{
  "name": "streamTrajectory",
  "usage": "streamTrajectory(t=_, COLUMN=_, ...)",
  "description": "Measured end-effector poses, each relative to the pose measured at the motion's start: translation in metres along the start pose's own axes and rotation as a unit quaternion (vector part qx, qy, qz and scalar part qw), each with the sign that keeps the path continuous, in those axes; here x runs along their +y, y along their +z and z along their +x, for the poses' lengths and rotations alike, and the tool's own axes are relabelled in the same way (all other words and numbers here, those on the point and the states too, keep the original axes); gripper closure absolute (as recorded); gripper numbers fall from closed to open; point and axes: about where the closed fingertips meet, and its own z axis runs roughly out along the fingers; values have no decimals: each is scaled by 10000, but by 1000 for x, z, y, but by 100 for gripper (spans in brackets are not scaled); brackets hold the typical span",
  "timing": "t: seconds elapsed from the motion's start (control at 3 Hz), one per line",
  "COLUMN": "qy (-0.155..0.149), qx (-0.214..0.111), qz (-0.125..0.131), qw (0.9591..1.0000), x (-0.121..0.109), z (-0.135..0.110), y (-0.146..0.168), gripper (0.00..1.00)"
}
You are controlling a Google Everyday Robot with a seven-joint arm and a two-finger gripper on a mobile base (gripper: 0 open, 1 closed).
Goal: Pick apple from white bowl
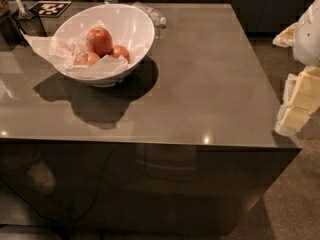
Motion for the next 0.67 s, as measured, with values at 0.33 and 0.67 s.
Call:
streamTrajectory(t=0.33, qy=-12, qx=-3, qz=32, qw=10000, x=-4, z=-7, y=-4, gripper=0)
streamTrajectory(t=0.67, qy=-198, qx=100, qz=-134, qw=9997, x=-50, z=-68, y=-6, gripper=0)
